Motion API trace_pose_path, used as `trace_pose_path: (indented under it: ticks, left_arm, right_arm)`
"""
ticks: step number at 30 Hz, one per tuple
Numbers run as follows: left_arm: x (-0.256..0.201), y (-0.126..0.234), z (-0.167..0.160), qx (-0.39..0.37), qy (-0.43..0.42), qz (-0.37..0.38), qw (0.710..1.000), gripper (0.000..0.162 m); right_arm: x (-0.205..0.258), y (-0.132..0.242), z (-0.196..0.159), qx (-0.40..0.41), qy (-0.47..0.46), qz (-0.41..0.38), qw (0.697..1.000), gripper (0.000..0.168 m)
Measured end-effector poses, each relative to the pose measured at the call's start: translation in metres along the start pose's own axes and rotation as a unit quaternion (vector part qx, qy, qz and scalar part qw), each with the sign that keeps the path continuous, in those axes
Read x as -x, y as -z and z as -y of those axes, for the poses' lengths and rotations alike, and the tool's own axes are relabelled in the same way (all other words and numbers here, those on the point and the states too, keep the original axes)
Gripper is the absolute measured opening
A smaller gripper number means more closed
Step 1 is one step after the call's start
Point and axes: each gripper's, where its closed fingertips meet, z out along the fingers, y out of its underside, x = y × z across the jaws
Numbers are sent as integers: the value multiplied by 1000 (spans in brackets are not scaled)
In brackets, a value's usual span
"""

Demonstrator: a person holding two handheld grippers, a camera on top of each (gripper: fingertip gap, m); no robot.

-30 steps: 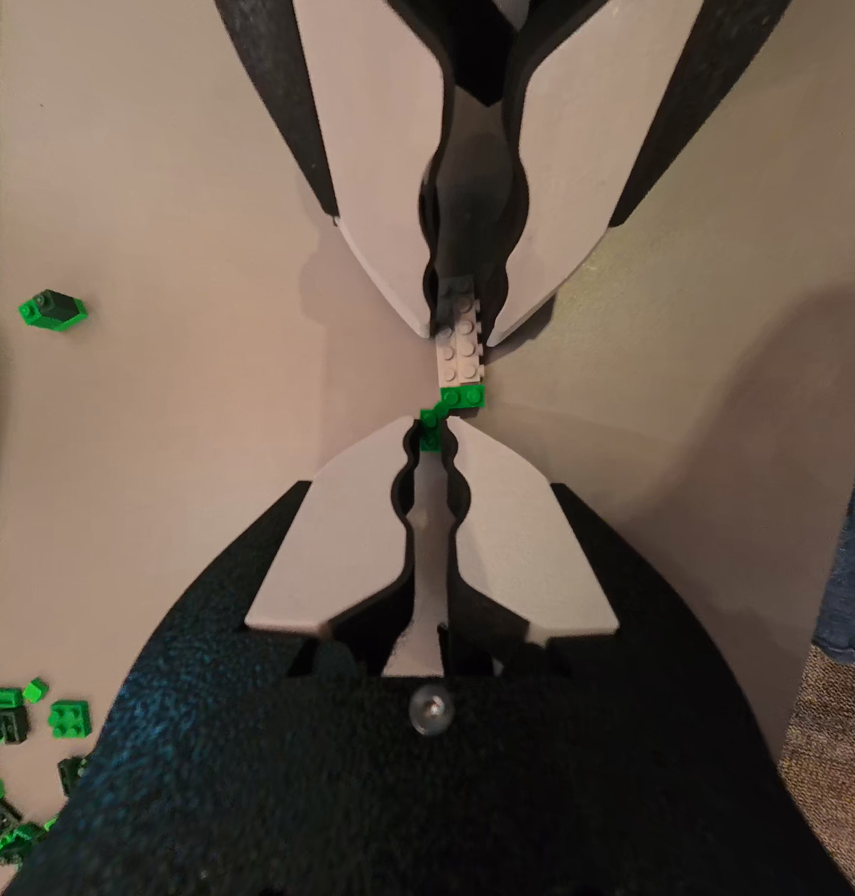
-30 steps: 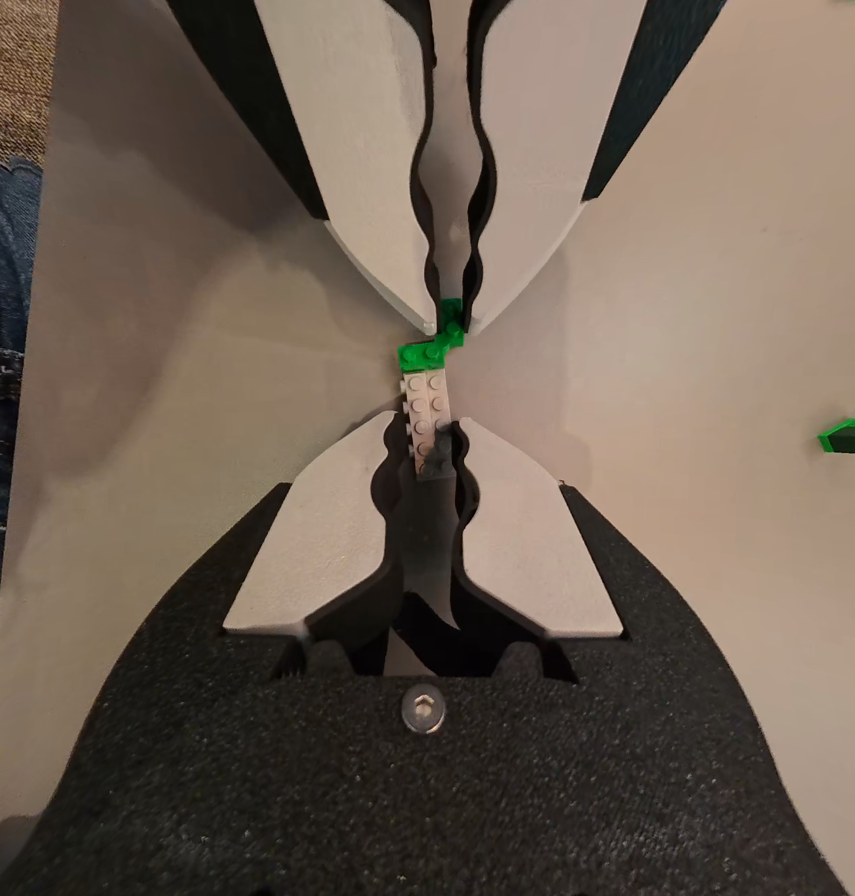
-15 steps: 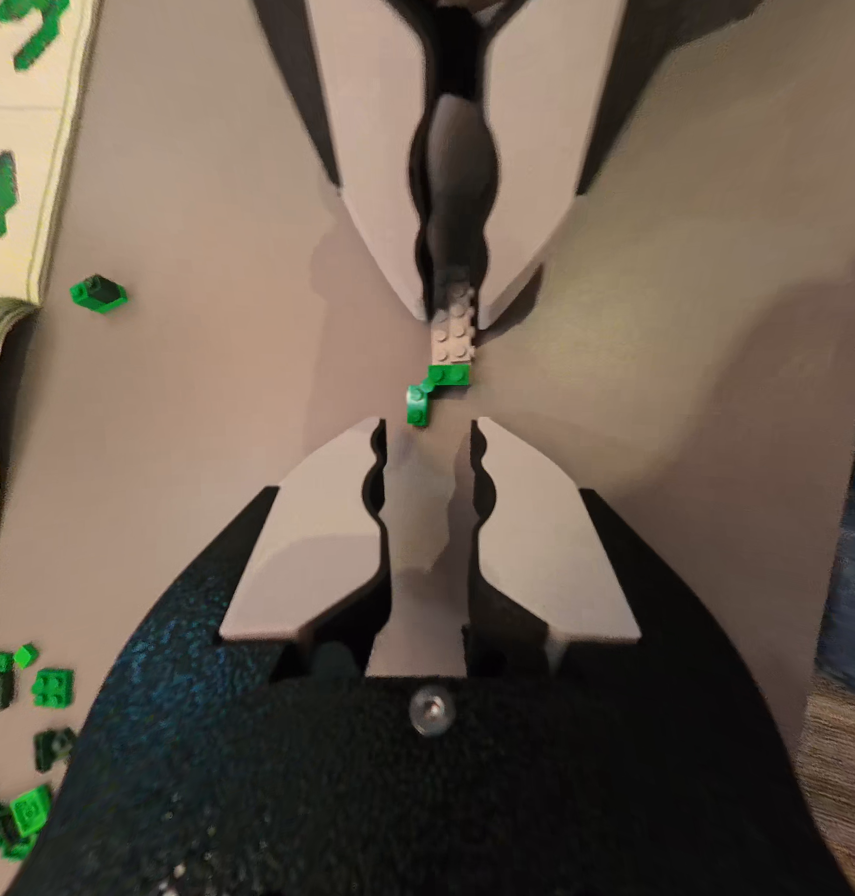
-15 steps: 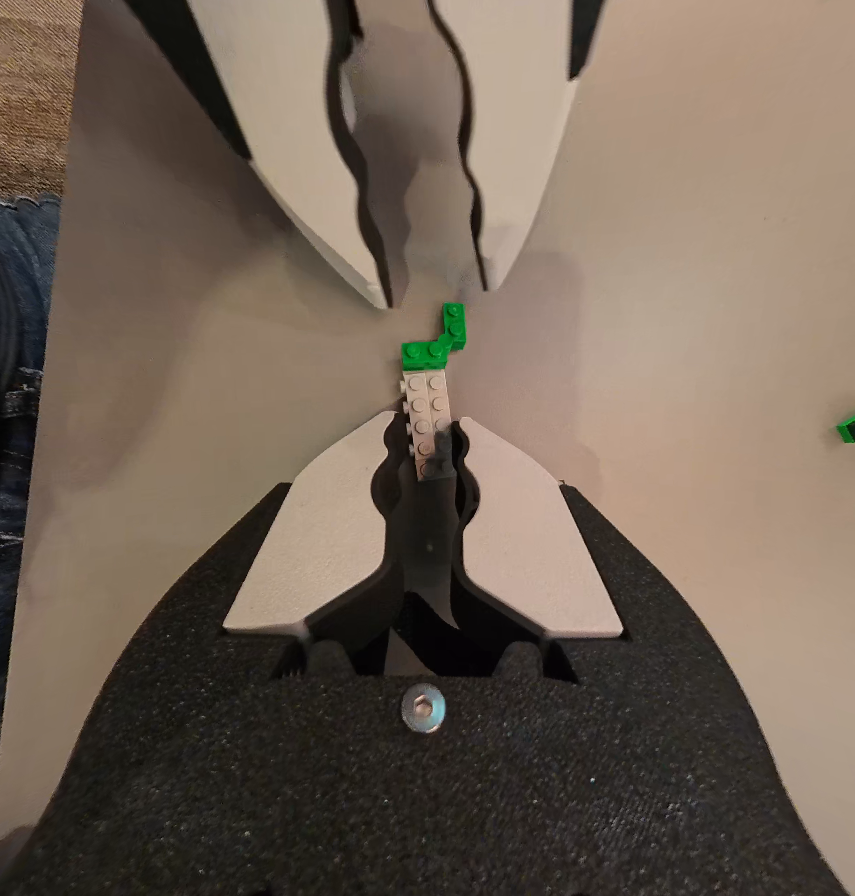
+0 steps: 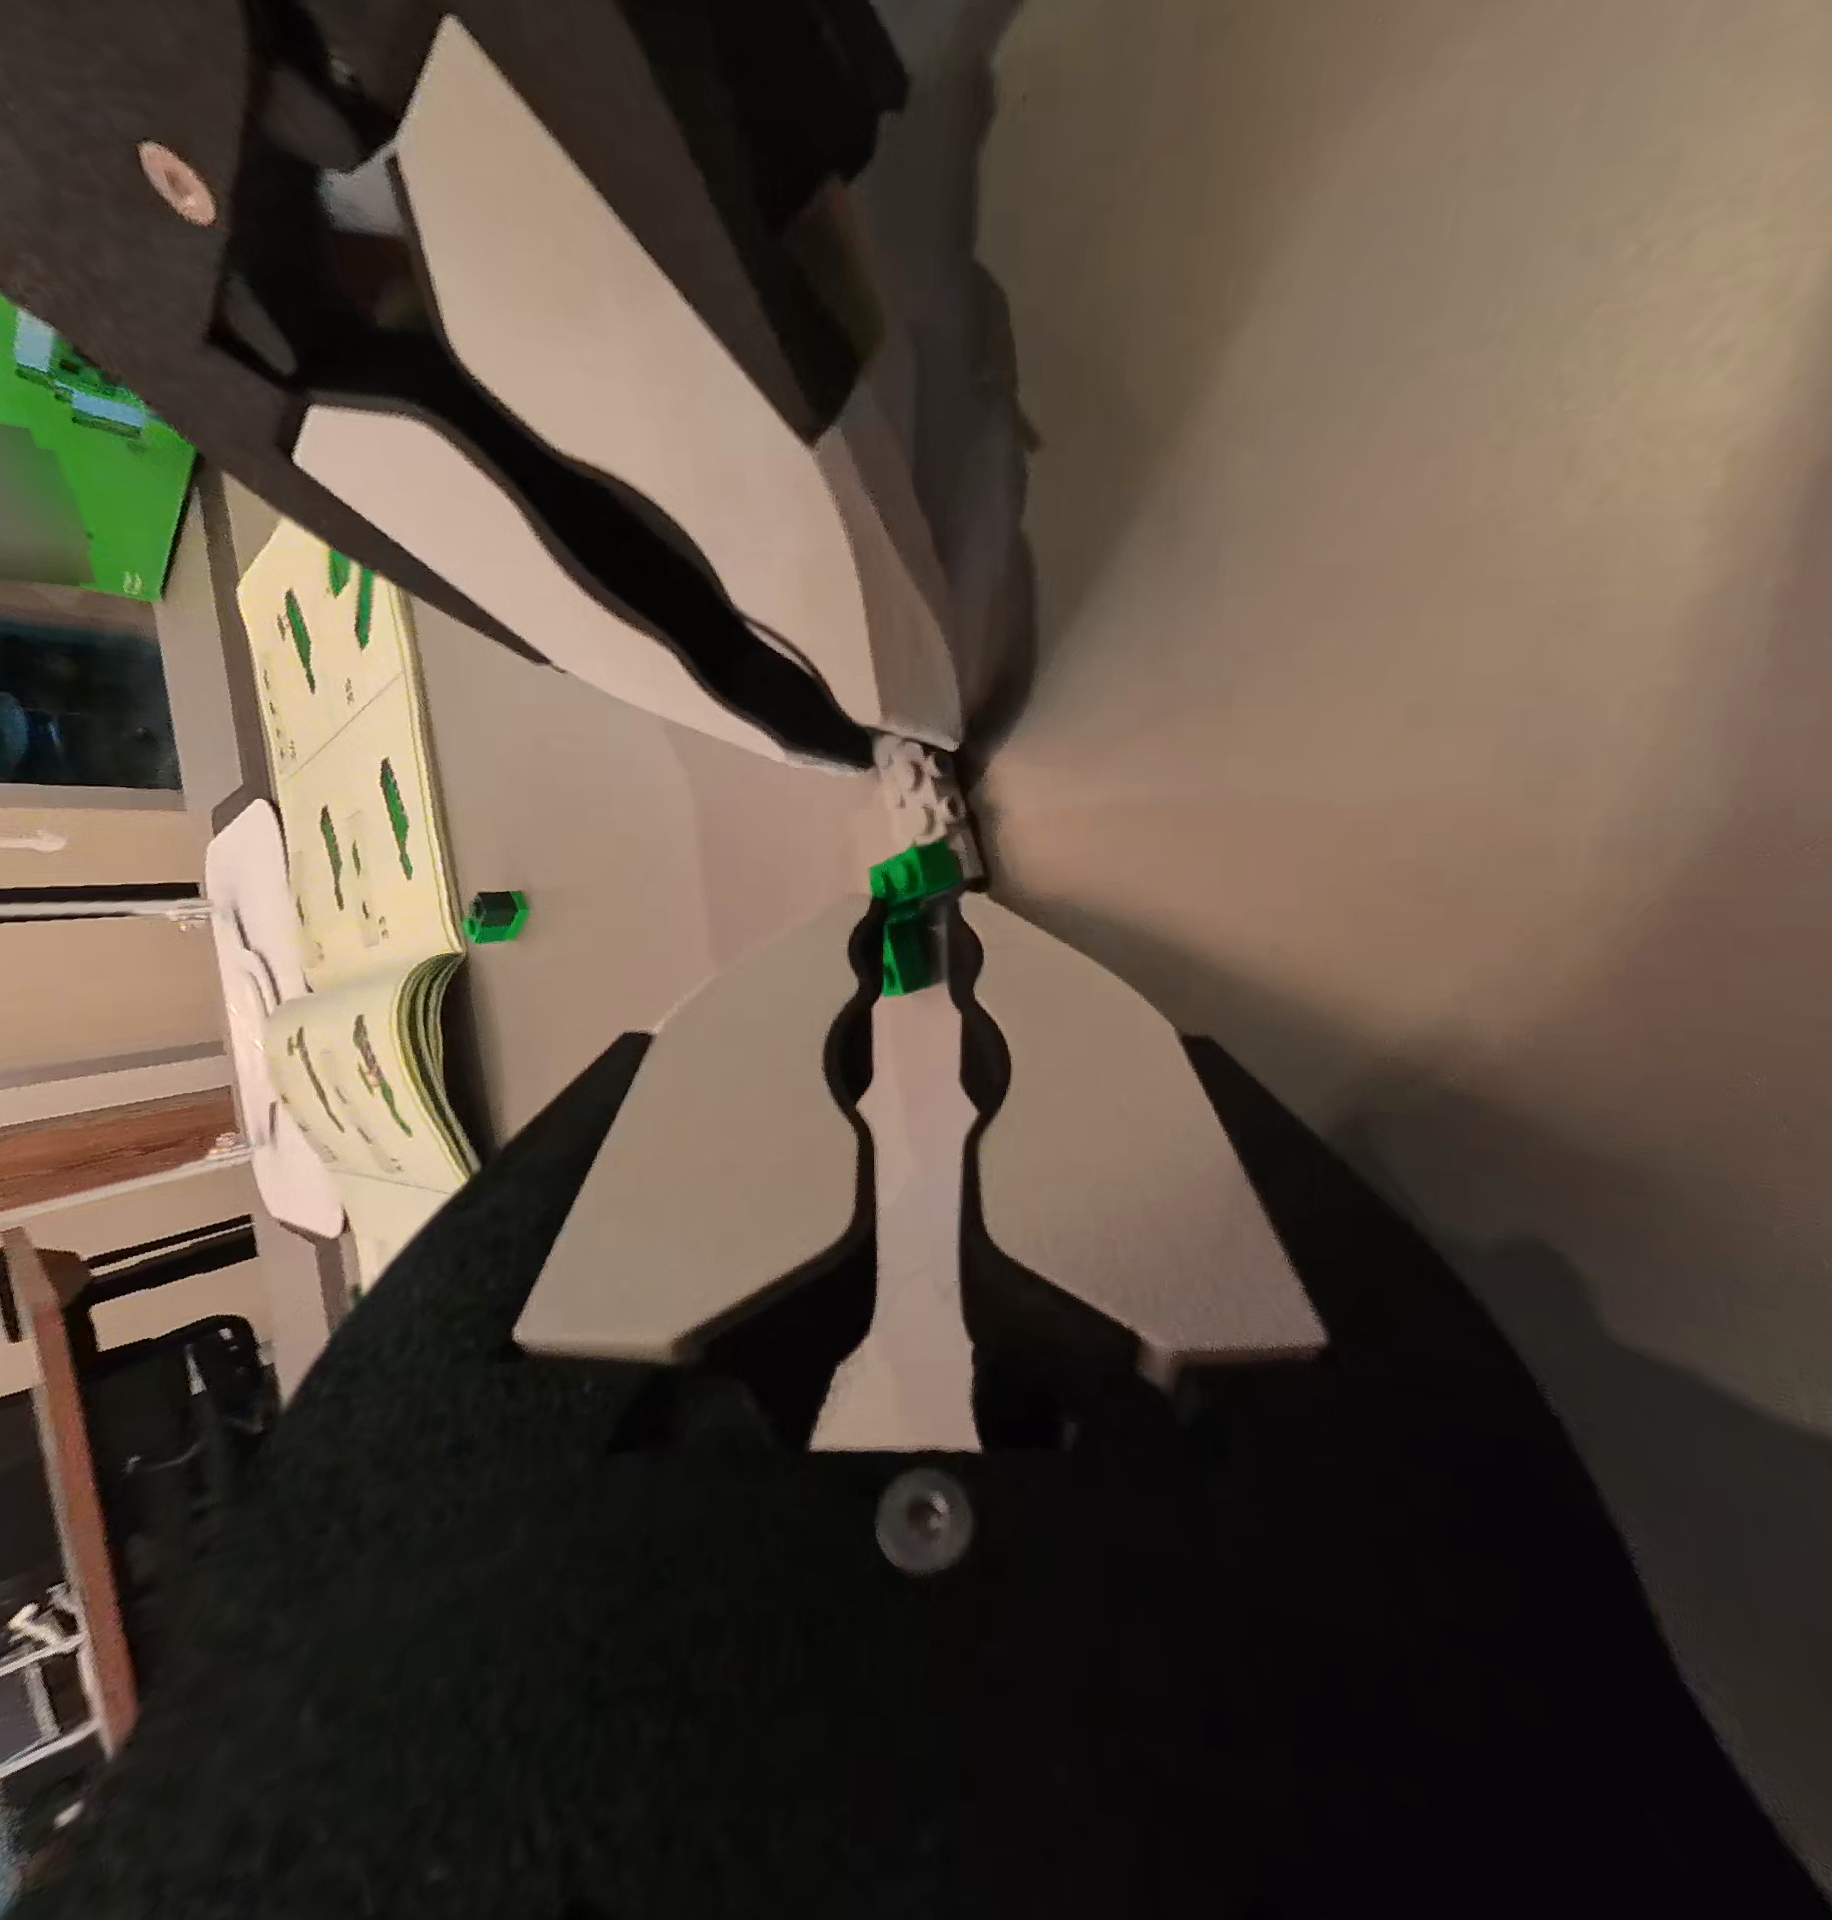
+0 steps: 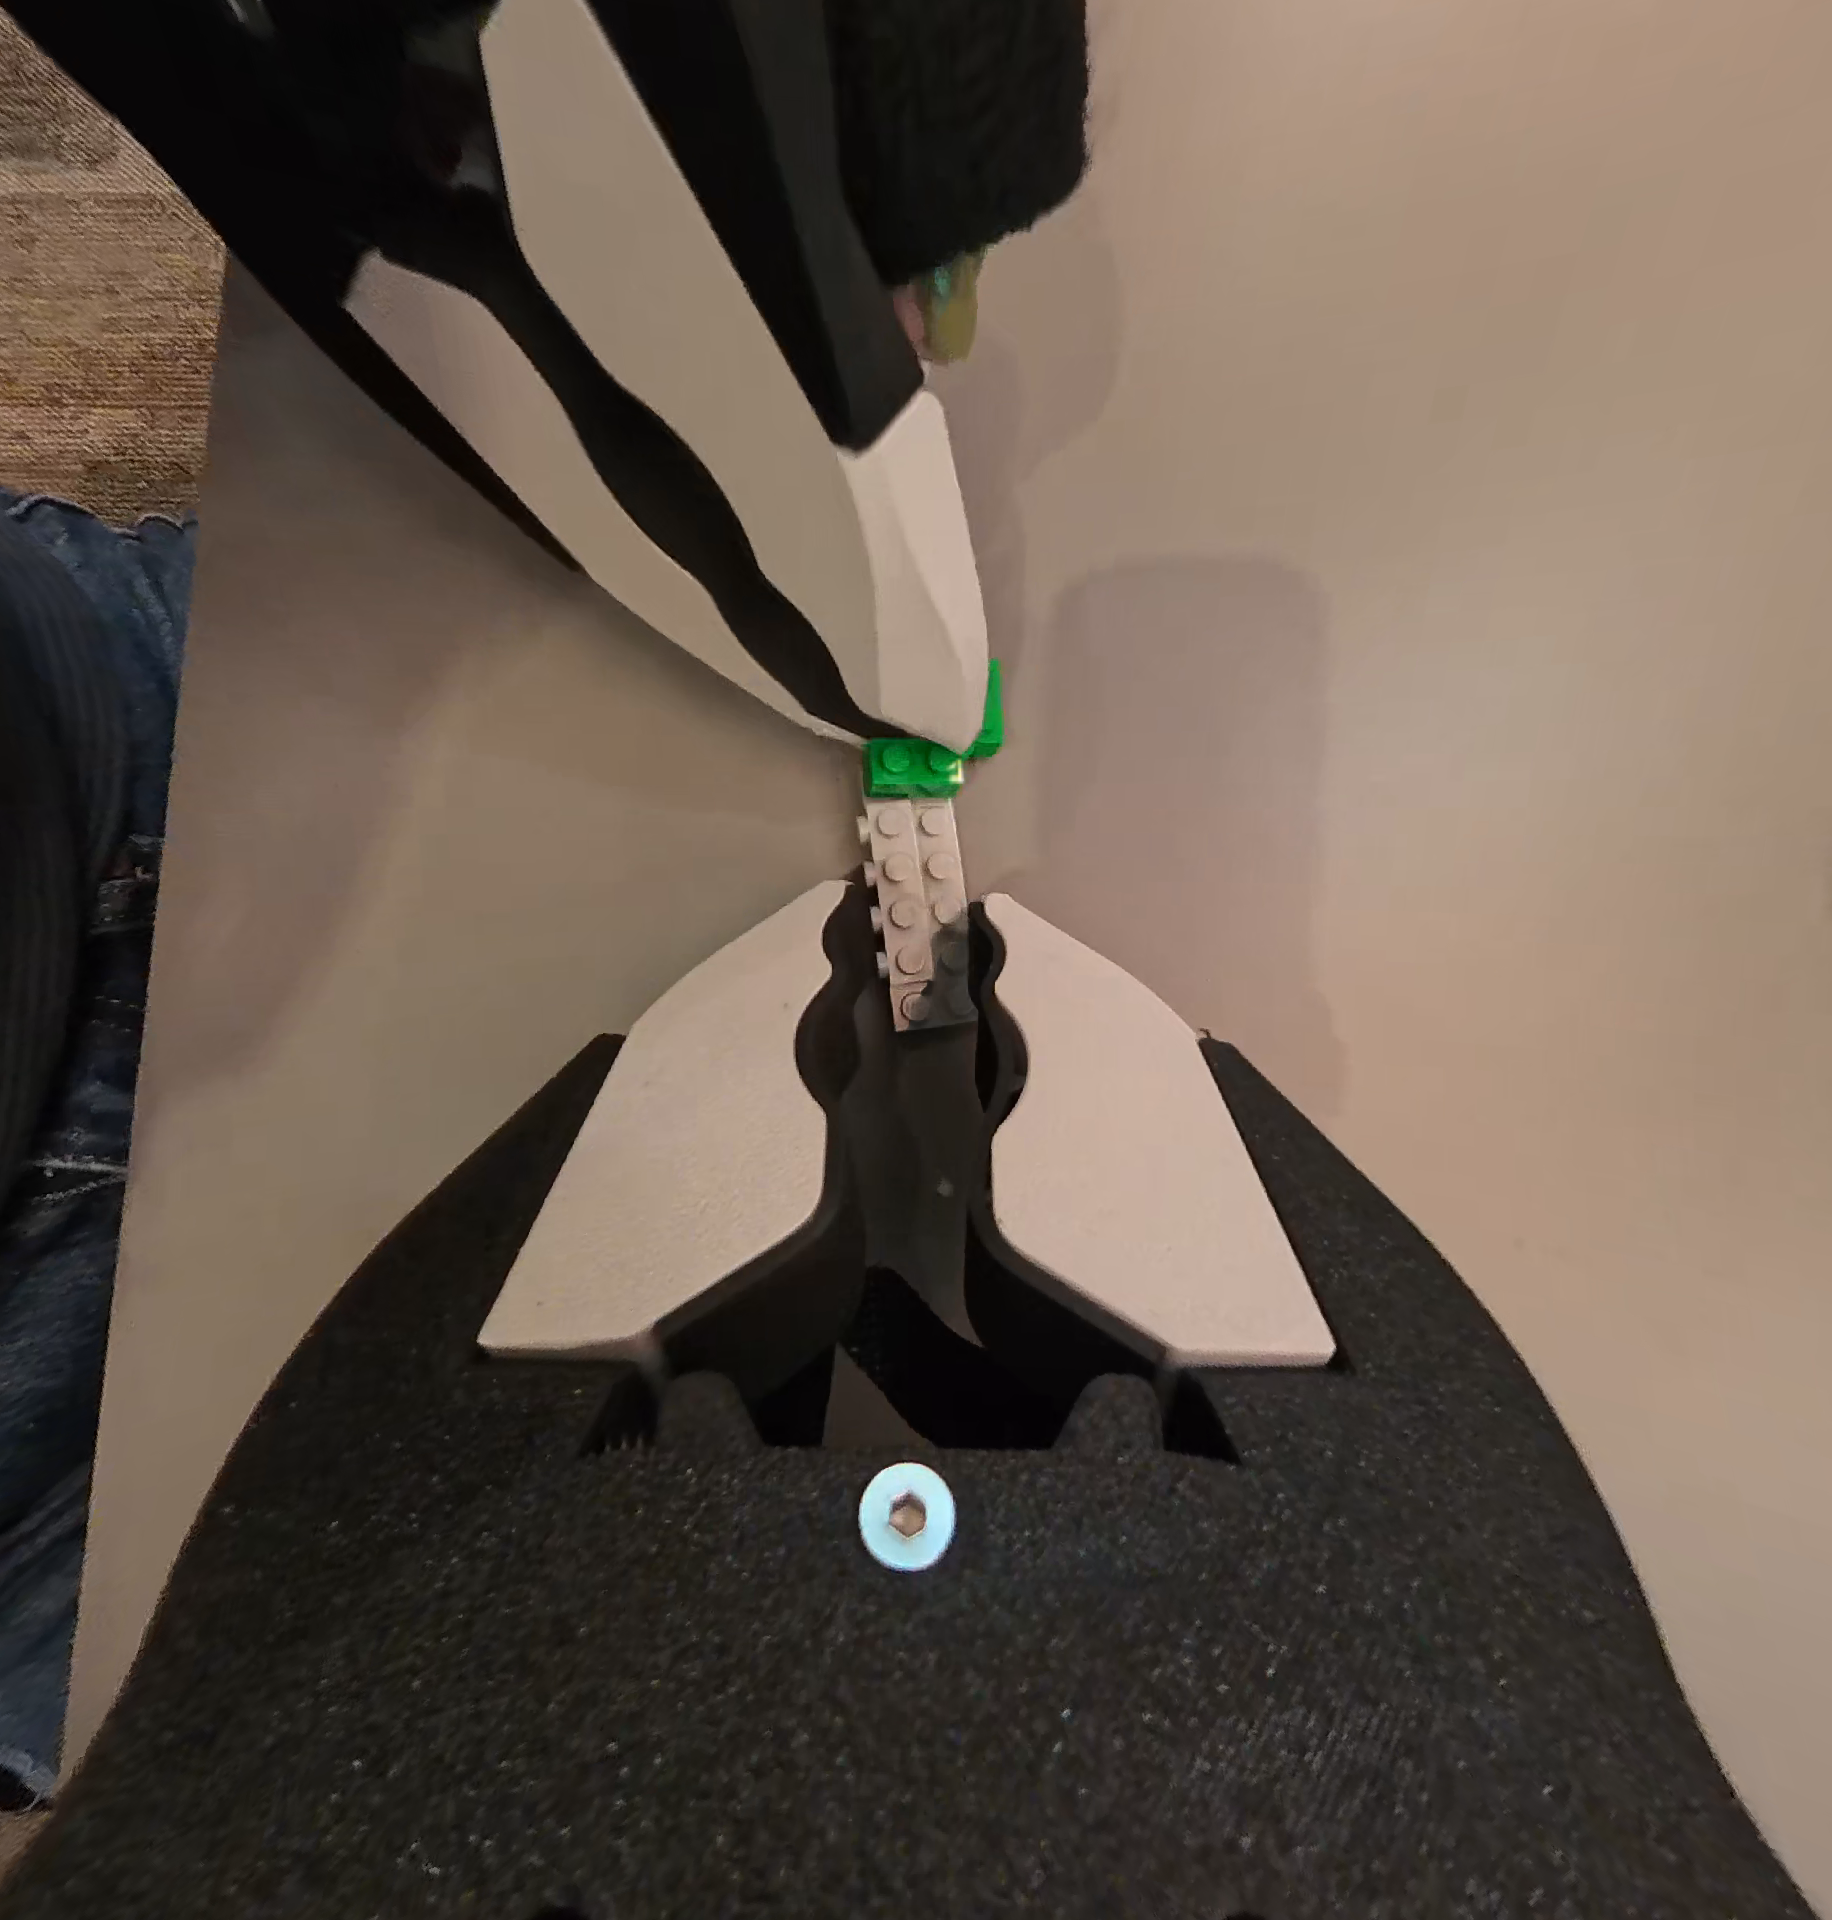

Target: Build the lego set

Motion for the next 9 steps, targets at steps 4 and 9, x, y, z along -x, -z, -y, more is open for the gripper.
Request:
trace_pose_path:
  ticks: [4,9]
  left_arm:
    - [2,-2,1,2,-14,1,1000,10]
    - [1,-2,1,1,-23,-1,1000,10]
  right_arm:
    - [1,0,0,-4,-8,8,1000,18]
    - [1,1,0,-11,-21,17,1000,18]
